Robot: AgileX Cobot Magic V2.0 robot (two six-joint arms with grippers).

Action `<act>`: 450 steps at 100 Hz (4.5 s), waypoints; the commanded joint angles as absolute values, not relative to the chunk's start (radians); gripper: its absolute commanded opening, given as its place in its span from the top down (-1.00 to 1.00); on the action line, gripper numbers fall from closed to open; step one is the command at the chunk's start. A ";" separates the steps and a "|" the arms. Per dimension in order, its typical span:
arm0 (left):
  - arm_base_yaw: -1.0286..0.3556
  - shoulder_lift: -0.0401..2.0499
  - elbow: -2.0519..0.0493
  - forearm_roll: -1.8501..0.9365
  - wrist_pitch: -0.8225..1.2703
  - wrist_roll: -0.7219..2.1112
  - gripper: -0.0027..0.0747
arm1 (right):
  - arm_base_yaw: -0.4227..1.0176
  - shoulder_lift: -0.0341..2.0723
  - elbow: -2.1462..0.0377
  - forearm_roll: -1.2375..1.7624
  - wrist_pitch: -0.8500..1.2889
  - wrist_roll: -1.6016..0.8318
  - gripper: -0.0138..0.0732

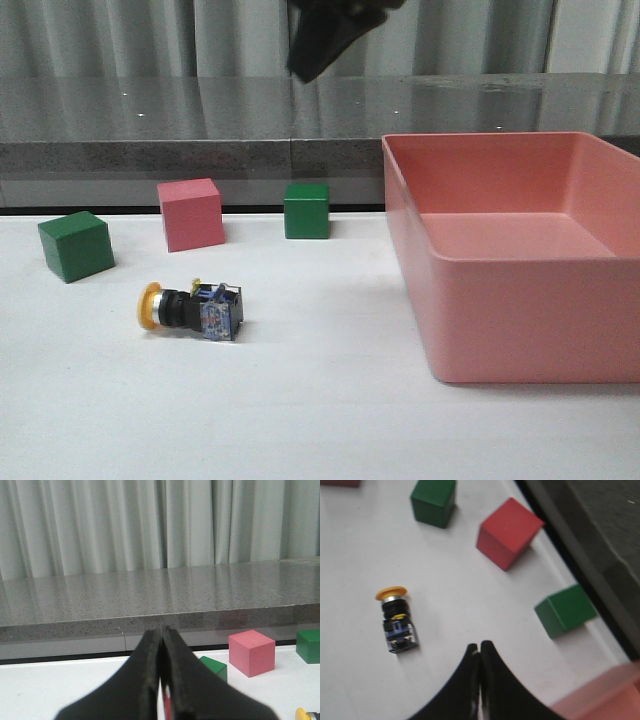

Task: Place and stand button with both arms
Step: 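Withdraw the right gripper away from the table, then move the left gripper down over the lying button's yellow cap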

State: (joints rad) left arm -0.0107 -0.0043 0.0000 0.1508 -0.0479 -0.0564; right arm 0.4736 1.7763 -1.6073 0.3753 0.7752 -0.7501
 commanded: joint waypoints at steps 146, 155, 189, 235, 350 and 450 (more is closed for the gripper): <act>-0.011 -0.035 0.045 0.057 -0.216 -0.069 0.98 | 0.115 0.272 -0.343 0.403 0.223 -0.554 0.82; -0.011 -0.035 0.045 0.008 -0.257 -0.069 0.98 | 0.115 0.272 -0.343 0.403 0.223 -0.554 0.82; -0.011 -0.002 -0.092 -0.053 -0.049 -0.069 0.98 | 0.115 0.272 -0.343 0.403 0.224 -0.554 0.82; -0.056 0.708 -0.664 -0.165 0.496 0.235 0.98 | 0.115 0.272 -0.343 0.403 0.229 -0.554 0.82; -0.162 1.438 -0.931 -1.030 0.377 1.681 -0.36 | 0.115 0.272 -0.343 0.403 0.231 -0.554 0.82; 0.019 1.984 -0.935 -1.519 1.087 2.585 -0.36 | 0.115 0.272 -0.343 0.403 0.254 -0.554 0.82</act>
State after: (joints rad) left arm 0.0196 2.0043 -0.9146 -1.4650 1.0086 2.5722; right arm 0.1199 0.2646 -0.3169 0.3854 0.3166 -0.5575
